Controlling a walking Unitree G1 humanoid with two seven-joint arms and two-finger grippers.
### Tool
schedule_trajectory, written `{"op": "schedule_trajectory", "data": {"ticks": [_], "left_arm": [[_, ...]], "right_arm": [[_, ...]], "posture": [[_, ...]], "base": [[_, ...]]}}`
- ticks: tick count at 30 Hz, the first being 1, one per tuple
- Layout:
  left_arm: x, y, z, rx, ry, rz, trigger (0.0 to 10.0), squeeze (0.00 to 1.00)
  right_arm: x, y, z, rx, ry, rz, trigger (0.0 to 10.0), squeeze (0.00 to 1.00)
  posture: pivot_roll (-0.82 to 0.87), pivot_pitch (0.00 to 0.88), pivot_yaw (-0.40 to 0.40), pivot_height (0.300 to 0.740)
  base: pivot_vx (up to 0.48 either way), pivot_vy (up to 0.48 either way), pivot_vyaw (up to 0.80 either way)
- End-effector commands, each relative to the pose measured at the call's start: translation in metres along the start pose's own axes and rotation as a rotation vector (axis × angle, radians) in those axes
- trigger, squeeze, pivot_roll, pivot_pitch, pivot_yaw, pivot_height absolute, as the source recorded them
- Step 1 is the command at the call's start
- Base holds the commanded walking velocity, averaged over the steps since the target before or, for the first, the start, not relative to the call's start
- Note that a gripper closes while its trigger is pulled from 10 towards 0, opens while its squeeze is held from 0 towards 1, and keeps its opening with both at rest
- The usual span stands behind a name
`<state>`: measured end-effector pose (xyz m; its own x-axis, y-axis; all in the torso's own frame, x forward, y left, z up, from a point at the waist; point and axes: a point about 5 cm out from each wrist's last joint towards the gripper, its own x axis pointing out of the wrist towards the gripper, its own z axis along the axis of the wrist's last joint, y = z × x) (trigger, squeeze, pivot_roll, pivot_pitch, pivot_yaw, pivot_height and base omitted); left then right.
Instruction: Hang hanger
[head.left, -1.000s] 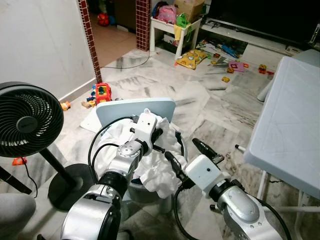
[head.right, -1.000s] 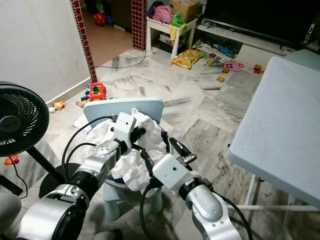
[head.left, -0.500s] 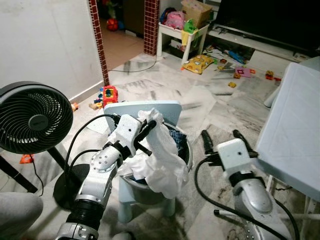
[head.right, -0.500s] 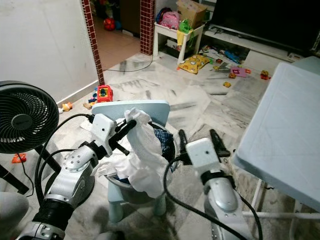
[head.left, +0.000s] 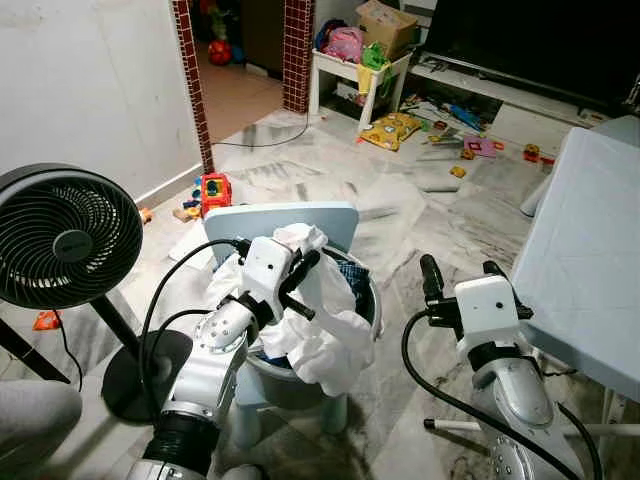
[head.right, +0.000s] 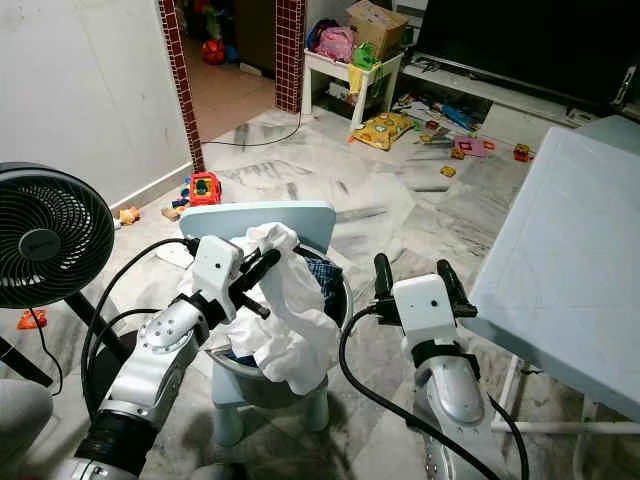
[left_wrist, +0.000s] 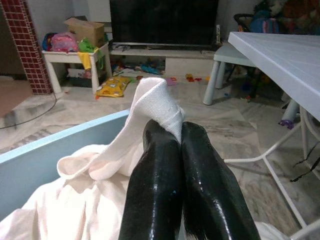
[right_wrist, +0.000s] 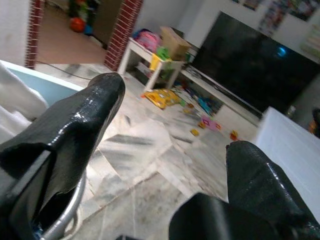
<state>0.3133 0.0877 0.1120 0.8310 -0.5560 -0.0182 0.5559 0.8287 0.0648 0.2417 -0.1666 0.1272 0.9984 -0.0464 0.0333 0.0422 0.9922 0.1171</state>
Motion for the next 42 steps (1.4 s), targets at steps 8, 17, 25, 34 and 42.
{"op": "schedule_trajectory", "data": {"ticks": [8, 17, 25, 34, 42], "left_arm": [[0.008, -0.009, -0.002, 0.012, 0.028, -0.024, 10.0, 0.00], [0.015, -0.013, -0.001, 0.013, 0.039, -0.046, 10.0, 0.00], [0.016, -0.014, -0.002, 0.018, 0.041, -0.050, 10.0, 0.00], [0.020, -0.010, 0.000, 0.028, 0.045, -0.050, 10.0, 0.00], [0.021, -0.012, 0.001, 0.031, 0.045, -0.061, 10.0, 0.00]], "right_arm": [[-0.001, -0.007, 0.000, 0.043, -0.014, -0.057, 10.0, 0.00], [0.002, -0.010, -0.002, 0.064, -0.018, -0.073, 10.0, 0.00], [0.006, -0.006, -0.004, 0.068, -0.017, -0.056, 10.0, 0.00], [0.012, -0.003, -0.003, 0.068, -0.027, -0.043, 10.0, 0.00], [0.015, -0.004, -0.003, 0.067, -0.040, -0.044, 10.0, 0.00]], "posture": [[0.06, 0.000, -0.043, 0.740], [0.07, 0.000, -0.040, 0.740], [0.08, 0.000, -0.043, 0.740], [0.09, 0.000, -0.035, 0.740], [0.09, 0.000, -0.024, 0.740]], "base": [[0.000, 0.000, 0.00], [0.000, 0.000, -0.74], [0.000, 0.000, 0.00], [-0.220, 0.000, 0.00], [-0.250, 0.000, 0.00]]}}
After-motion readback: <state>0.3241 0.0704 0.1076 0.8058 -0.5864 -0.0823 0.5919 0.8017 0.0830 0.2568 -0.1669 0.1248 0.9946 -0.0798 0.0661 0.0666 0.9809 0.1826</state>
